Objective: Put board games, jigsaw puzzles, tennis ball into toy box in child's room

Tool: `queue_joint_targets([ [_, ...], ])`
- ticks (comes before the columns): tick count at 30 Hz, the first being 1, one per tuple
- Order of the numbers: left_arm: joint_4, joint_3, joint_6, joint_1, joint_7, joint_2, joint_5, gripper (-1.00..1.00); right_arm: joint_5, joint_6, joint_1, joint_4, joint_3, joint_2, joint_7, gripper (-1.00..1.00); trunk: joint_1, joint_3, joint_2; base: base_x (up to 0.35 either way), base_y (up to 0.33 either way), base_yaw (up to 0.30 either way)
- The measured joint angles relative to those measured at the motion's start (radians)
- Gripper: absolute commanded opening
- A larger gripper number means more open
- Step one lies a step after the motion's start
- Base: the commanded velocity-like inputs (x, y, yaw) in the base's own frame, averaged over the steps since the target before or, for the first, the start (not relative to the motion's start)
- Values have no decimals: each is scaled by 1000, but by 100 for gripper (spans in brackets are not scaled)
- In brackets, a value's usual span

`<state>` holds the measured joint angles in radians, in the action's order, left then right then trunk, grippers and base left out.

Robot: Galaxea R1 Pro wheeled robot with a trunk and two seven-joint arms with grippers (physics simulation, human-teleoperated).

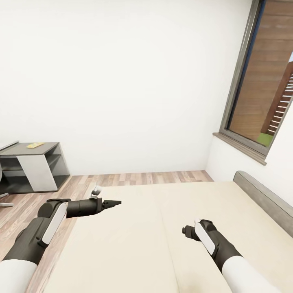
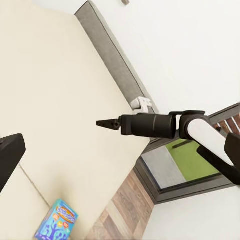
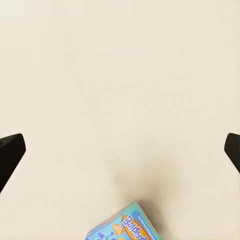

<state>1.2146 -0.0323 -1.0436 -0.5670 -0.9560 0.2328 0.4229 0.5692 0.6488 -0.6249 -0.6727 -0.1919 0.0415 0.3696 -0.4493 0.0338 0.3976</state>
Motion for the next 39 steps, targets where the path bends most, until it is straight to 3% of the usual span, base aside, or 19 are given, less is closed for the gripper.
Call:
queue_joint_targets([
  [14,0,2,0,1,0,-3,-2,100,-1,-2,0,-1,-2,0,0,100,0,0,0,0,0,136],
  [39,4,0,0,-1,0,-6,-3,100,-1,-14,0,-1,-1,0,0,100,0,3,0,0,0,7],
])
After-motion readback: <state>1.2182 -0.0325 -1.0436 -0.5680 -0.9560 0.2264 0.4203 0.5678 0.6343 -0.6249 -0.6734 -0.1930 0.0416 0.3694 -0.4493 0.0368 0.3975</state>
